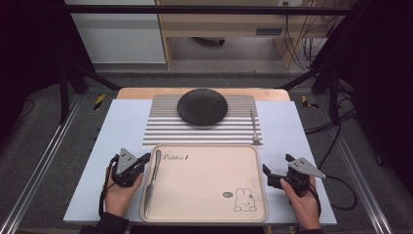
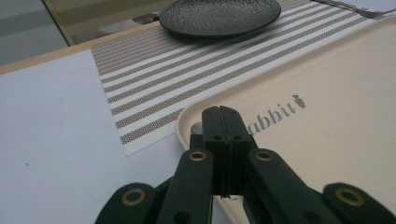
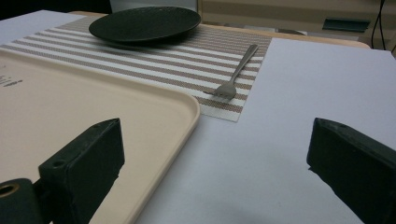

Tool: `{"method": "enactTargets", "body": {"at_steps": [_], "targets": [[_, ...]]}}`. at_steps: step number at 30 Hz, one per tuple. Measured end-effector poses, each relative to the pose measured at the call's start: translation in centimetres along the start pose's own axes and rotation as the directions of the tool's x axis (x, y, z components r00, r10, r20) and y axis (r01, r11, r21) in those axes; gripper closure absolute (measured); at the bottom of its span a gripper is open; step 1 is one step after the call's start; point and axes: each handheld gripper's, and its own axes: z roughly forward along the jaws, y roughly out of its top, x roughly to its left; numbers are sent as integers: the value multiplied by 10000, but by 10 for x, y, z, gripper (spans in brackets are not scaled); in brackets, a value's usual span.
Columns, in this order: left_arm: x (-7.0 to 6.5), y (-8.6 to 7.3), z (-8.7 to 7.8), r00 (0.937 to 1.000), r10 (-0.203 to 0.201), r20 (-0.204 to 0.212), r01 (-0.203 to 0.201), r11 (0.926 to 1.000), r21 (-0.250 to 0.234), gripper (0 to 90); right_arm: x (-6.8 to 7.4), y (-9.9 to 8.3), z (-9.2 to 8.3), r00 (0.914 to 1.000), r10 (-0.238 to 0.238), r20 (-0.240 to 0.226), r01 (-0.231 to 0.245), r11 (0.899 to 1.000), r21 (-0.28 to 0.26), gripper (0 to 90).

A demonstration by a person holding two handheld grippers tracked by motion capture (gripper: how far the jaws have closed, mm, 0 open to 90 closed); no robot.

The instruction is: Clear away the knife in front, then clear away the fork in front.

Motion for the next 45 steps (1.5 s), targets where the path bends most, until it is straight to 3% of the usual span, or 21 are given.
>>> {"method": "enactTargets", "body": {"at_steps": [2, 9, 11, 13, 16, 27, 32, 45], "targets": [[0, 0, -1, 10000, 14, -78, -15, 10000, -48, 880, 0, 0, 0, 10000, 42, -13, -42, 10000, 0, 41], [-3, -2, -5, 9988, -301, -377, 283, 9985, -476, 439, 7, 2, 5, 9999, 60, -140, -58, 9999, 143, 45], [-3, -3, -5, 9989, -335, -325, 314, 9976, -620, 361, 11, 5, 8, 9994, 177, -308, -171, 9997, 185, 48], [-2, -3, -5, 9990, -372, -242, 352, 9965, -753, 290, 17, 9, 12, 9998, 92, -169, -86, 9994, 337, 57], [0, -4, -7, 9978, -637, -205, 618, 9944, -858, 179, 23, 18, 20, 9995, 173, -253, -159, 9984, 546, 59], [6, -14, -32, 9933, -1066, -440, 1001, 9865, -1292, 101, 30, 69, 65, 9966, -387, -723, 479, 9905, 1290, 105], [12, -15, -32, 9896, -1282, -650, 1177, 9824, -1447, 97, 26, 90, 89, 9944, -437, -964, 587, 9857, 1581, 114], [17, -18, -31, 9874, -1342, -834, 1210, 9817, -1468, 67, -10, 106, 146, 9977, 355, -582, -238, 9814, 1904, 155]]}}
